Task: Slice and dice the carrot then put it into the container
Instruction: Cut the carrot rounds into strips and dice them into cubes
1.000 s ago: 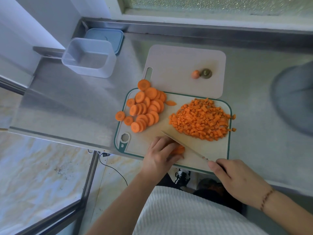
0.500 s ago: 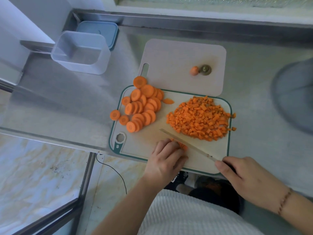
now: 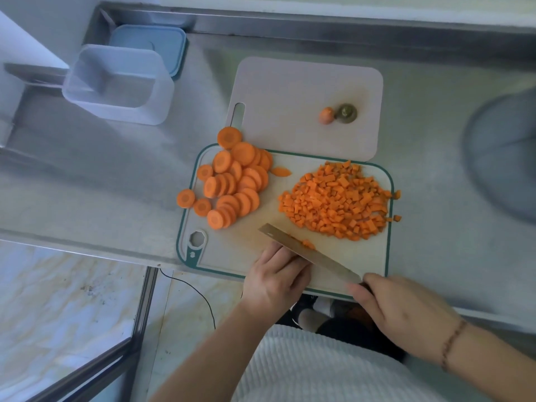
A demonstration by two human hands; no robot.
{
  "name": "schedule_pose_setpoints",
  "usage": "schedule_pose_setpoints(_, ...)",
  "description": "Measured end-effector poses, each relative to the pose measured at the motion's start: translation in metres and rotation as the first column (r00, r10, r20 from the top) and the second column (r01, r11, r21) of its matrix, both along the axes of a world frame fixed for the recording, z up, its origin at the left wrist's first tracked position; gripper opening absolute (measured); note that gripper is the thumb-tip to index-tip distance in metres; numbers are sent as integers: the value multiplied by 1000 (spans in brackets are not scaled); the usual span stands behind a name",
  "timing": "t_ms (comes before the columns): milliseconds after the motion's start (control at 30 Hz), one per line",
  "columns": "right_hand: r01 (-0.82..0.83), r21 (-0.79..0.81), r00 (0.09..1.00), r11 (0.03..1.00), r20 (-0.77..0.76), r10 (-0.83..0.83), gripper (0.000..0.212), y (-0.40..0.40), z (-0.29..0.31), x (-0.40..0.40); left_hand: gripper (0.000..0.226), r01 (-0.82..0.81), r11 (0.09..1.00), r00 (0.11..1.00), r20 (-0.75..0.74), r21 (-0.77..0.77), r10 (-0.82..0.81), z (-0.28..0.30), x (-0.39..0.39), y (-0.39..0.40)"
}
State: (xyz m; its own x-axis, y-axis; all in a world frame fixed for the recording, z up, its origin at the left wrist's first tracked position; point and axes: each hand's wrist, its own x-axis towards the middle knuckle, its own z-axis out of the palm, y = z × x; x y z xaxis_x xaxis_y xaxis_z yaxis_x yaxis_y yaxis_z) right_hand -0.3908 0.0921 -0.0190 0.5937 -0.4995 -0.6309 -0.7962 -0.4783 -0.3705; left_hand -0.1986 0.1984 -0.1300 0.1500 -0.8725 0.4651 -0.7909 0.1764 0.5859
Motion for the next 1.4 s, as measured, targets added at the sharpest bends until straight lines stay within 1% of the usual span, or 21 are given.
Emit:
schedule_pose_setpoints(33, 12, 24, 999, 1000, 44, -13, 58, -4, -3, 3, 11, -2, 1000, 1000, -2, 3, 2, 0, 0, 0)
schedule_pose_setpoints(100, 51, 61, 990, 997, 126, -59, 63, -11, -6, 0, 6, 7, 1000, 1000, -9, 7, -7, 1, 2, 2)
schedule_pose_setpoints(167, 70, 62, 984, 996, 157, -79, 69, -14, -4, -7, 3, 12, 1000, 1000, -5, -3, -12, 0, 4, 4)
schedule_pose_setpoints(233, 64, 54, 987, 996, 143, -71, 67, -9, 3, -13, 4, 2, 1000, 1000, 0, 1, -2, 0, 4, 3)
schedule_pose_setpoints(333, 52, 66, 997, 996, 57, -56, 60, 0, 12, -17, 9, -6, 1000, 1000, -6, -10, 6, 0, 3, 3)
schedule_pose_setpoints(433, 4, 26, 999, 1000, -36, -3, 58, 2, 16, -7, 11, 4, 1000, 1000, -15, -21, -4, 0, 2, 3)
schedule_pose_setpoints(467, -8, 3, 999, 1000, -45, 9, 56, 2, 14, 0, 10, 6, 1000, 1000, -14, -21, -6, 0, 2, 2)
schedule_pose_setpoints(567, -23, -25, 999, 999, 25, 23, 52, 1, 5, 18, 7, 9, 1000, 1000, -26, -1, -9, 1, 3, 1)
schedule_pose_setpoints(667, 29, 8, 993, 1000, 115, -29, 58, -2, 2, 15, 8, 44, 999, 999, -12, 14, -44, 3, 5, 3)
schedule_pose_setpoints(767, 66, 41, 986, 997, 153, -71, 66, 0, 2, -4, 15, 49, 999, 998, 27, 19, -49, 3, 8, 7)
schedule_pose_setpoints(833, 60, 48, 987, 997, 145, -66, 69, 3, 3, -13, 14, 43, 999, 998, 35, 15, -44, 1, 9, 8)
schedule_pose_setpoints(933, 48, 58, 995, 997, 85, -53, 70, 5, 4, -10, 10, 38, 999, 999, 30, -5, -38, 0, 8, 9)
schedule_pose_setpoints(967, 37, 56, 997, 998, 63, -40, 69, 5, 5, -5, 9, 38, 999, 999, 28, -8, -38, -1, 7, 8)
schedule_pose_setpoints(1033, 4, 27, 999, 1000, 39, -5, 61, 5, 3, 8, 8, 41, 999, 999, 26, -3, -41, -1, 8, 7)
schedule_pose_setpoints(1100, -10, 3, 998, 1000, 61, 10, 55, 6, 3, 19, 9, 47, 999, 999, 26, 5, -47, -1, 9, 7)
schedule_pose_setpoints(1167, 0, 20, 995, 1000, 96, -2, 56, 5, 5, 20, 9, 59, 998, 998, 22, 6, -59, 0, 10, 8)
schedule_pose_setpoints(1267, 54, 74, 990, 996, 123, -63, 59, 5, 10, 4, 9, 44, 999, 999, 27, -5, -44, 1, 11, 9)
schedule_pose_setpoints(1400, 55, 103, 994, 993, 84, -64, 62, 9, 5, -8, 6, 32, 999, 999, 31, -17, -31, 0, 8, 10)
